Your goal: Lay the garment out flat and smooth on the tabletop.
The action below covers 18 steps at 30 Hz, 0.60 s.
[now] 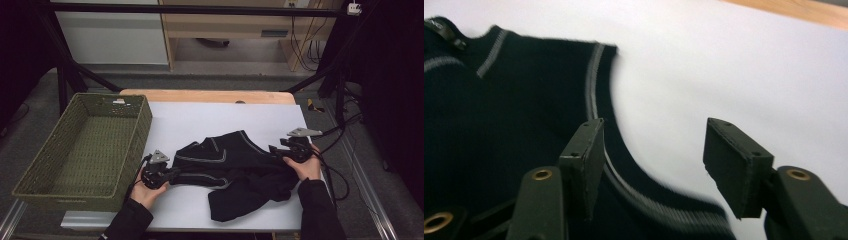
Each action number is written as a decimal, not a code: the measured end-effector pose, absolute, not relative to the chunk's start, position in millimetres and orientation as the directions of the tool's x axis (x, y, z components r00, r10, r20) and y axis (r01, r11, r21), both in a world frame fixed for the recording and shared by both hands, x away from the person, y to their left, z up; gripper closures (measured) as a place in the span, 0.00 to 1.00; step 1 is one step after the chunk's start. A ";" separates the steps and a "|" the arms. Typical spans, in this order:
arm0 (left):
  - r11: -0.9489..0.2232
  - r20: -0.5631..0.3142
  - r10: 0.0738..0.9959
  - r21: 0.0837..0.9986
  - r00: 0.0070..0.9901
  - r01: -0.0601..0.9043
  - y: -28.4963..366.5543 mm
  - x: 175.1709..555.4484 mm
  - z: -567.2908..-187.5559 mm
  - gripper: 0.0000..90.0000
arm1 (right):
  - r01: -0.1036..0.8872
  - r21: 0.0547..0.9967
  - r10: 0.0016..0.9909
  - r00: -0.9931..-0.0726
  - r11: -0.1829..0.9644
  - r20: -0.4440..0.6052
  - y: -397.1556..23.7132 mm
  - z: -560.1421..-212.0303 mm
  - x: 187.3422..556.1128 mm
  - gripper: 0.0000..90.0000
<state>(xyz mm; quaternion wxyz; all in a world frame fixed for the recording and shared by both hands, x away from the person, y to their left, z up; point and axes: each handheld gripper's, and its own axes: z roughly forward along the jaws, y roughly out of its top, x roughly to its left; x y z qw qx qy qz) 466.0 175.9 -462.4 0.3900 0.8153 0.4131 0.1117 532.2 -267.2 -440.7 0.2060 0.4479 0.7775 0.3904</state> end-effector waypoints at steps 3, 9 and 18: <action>-0.355 -0.131 0.759 0.738 0.638 0.574 176.4 466.3 -460.8 0.93 | 0.544 0.779 0.840 -0.541 0.311 0.042 -247.8 -445.0 547.2 0.43; -0.358 -0.124 0.758 0.741 0.640 0.567 175.9 466.7 -459.3 0.93 | 0.574 0.740 0.820 -0.569 0.350 0.054 -228.8 -466.4 566.0 0.42; -0.359 -0.122 0.758 0.742 0.641 0.566 172.8 470.6 -458.7 0.93 | 0.585 0.722 0.805 -0.589 0.369 0.065 -219.0 -479.8 574.6 0.56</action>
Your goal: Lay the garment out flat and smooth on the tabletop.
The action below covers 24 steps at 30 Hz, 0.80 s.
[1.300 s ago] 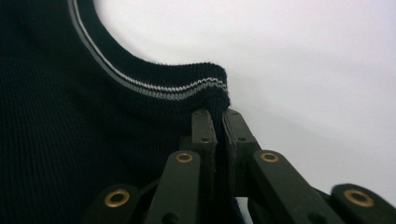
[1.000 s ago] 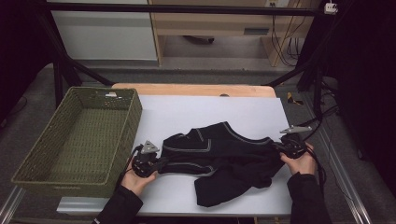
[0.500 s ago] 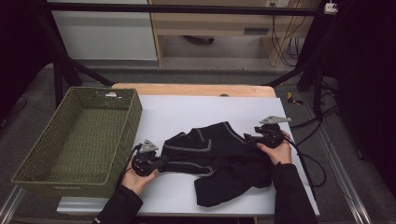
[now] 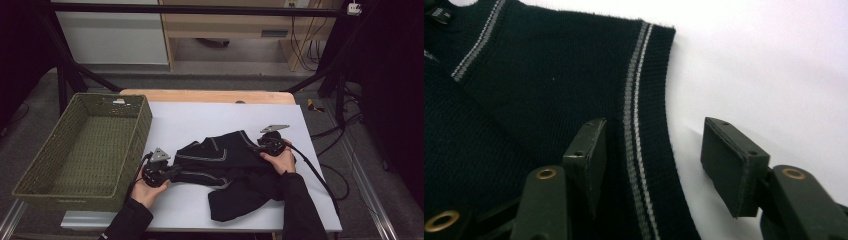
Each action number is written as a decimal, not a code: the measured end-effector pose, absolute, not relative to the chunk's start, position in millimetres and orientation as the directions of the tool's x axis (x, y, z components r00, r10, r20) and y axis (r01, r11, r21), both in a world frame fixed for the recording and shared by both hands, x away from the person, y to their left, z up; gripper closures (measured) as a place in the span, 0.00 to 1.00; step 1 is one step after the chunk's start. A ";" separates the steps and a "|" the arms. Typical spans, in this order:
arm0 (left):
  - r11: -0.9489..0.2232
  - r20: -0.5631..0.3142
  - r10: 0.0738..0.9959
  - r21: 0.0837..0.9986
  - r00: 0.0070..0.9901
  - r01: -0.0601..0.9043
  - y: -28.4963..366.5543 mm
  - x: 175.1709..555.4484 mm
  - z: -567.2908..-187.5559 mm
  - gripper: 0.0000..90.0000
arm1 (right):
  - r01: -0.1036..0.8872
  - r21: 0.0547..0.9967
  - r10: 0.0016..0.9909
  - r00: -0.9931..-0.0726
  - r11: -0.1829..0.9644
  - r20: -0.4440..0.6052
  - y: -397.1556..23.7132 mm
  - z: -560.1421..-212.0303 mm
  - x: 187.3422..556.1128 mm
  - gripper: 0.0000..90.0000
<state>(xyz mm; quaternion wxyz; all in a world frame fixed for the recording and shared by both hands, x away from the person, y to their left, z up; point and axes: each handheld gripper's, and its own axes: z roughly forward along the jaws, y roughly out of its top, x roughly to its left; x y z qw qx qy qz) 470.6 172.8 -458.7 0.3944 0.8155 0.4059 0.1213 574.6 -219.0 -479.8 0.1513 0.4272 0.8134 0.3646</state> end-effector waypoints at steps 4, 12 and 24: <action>-0.365 -0.109 0.762 0.742 0.638 0.562 171.5 473.5 -456.6 0.93 | 0.584 0.696 0.784 -0.619 0.417 0.049 -210.0 -475.7 573.9 0.84; -0.326 -0.070 0.778 0.805 0.625 0.496 172.6 483.4 -419.3 0.94 | 0.550 0.756 0.814 -0.580 0.354 0.041 -208.6 -450.2 571.9 0.90; -0.175 -0.026 0.911 0.878 0.411 0.445 192.7 569.5 -357.1 0.79 | 0.394 0.901 0.917 -0.400 0.179 -0.007 -225.1 -390.6 604.8 0.68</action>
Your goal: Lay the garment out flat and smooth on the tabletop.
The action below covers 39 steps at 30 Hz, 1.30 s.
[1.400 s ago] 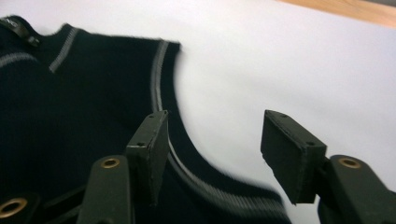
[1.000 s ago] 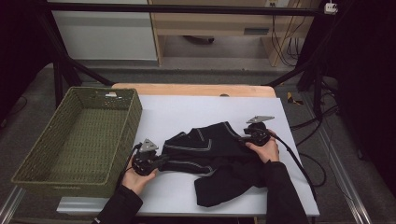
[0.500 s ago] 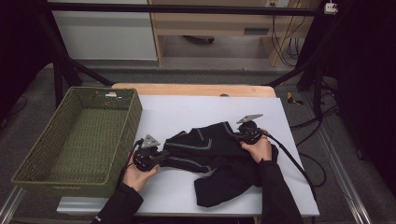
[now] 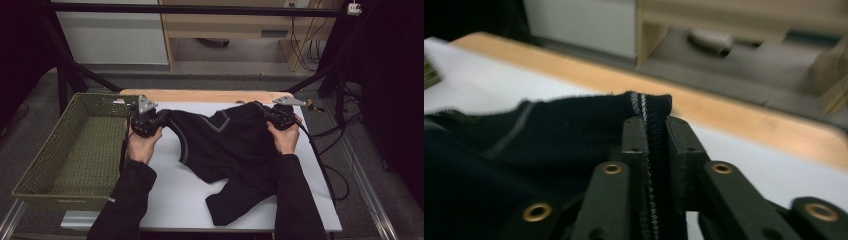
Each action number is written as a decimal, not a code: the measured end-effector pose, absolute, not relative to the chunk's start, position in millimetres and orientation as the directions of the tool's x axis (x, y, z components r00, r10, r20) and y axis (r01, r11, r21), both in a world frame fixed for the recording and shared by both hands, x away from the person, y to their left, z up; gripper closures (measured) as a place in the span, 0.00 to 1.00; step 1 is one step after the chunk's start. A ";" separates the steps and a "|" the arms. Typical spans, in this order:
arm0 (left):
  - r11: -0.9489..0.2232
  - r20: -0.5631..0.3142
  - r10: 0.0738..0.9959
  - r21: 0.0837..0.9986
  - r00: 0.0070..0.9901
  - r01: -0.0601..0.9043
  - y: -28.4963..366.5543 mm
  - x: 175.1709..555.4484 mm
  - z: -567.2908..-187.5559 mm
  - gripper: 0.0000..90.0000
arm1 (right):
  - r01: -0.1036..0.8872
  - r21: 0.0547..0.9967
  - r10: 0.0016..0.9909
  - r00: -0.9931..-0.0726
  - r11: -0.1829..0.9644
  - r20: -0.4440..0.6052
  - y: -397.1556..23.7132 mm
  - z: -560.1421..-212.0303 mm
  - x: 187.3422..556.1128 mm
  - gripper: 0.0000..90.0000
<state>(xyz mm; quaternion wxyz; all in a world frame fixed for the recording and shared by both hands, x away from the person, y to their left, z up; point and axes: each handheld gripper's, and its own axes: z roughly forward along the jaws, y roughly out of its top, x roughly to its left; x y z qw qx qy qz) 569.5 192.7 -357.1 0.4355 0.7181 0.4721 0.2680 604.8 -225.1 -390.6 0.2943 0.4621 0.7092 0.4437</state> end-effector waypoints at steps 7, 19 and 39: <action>-0.106 -0.139 0.883 0.872 0.449 0.478 193.1 551.6 -381.6 0.38 | 0.421 0.883 0.897 -0.442 0.208 -0.001 -217.4 -390.6 586.8 0.38; -0.186 -0.150 0.824 0.839 0.546 0.512 181.4 512.1 -418.6 0.07 | 0.406 0.904 0.799 -0.584 0.134 0.144 -220.7 -383.5 515.7 0.23; -0.402 -0.156 0.666 0.748 0.729 0.528 115.3 475.7 -462.7 0.29 | 0.501 0.820 0.727 -0.667 0.278 0.162 -205.2 -418.8 439.3 0.43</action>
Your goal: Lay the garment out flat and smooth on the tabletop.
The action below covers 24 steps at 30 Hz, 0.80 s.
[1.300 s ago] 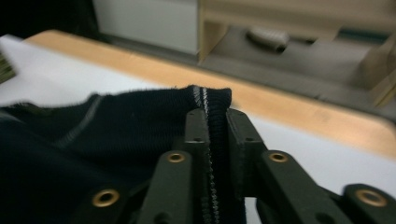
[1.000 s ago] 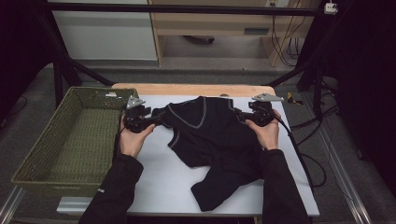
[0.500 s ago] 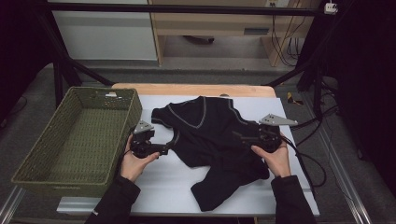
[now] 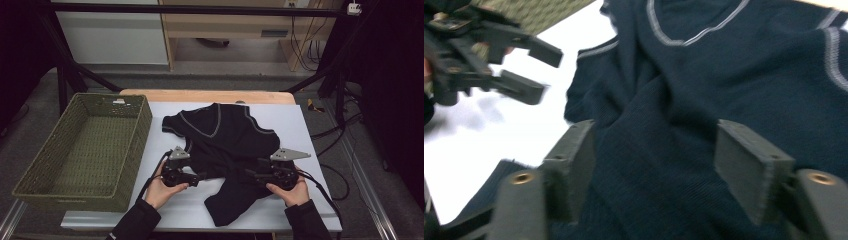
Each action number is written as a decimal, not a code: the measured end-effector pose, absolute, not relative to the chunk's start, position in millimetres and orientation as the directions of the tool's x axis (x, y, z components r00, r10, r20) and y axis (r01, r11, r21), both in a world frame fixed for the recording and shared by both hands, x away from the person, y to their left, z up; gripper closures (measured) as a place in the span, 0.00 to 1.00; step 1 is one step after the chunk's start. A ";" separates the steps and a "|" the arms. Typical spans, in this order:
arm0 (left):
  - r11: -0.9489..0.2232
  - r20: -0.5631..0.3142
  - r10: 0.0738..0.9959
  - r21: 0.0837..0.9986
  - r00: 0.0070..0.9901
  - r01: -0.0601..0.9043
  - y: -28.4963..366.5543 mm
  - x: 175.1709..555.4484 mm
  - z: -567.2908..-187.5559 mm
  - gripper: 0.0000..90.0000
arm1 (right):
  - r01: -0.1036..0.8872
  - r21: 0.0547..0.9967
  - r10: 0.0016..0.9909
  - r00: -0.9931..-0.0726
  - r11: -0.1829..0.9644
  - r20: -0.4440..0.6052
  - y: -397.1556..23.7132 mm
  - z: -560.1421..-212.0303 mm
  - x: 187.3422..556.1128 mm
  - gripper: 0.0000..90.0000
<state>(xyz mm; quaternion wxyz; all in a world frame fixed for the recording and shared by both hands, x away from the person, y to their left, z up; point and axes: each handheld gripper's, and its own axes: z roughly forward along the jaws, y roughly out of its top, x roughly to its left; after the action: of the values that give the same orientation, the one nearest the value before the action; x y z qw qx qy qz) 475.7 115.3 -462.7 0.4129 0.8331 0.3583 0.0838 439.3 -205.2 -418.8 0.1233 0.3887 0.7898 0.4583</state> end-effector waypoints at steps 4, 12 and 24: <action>-0.412 -0.175 0.650 0.737 0.740 0.536 105.8 476.5 -466.8 0.41 | 0.539 0.785 0.713 -0.676 0.306 0.186 -196.5 -428.1 439.1 0.48; -0.446 -0.159 0.647 0.715 0.746 0.539 91.5 479.6 -477.0 0.66 | 0.572 0.745 0.711 -0.677 0.344 0.191 -195.4 -435.7 441.7 0.79; -0.481 -0.114 0.656 0.699 0.746 0.530 103.6 478.8 -456.2 0.96 | 0.562 0.767 0.715 -0.669 0.309 0.203 -212.4 -421.7 440.0 0.92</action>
<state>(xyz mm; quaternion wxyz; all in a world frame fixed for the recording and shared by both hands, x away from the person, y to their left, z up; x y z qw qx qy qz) 478.8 103.6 -456.2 0.3738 0.8563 0.3462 0.0843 440.0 -212.4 -421.7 0.0879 0.3970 0.8043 0.4333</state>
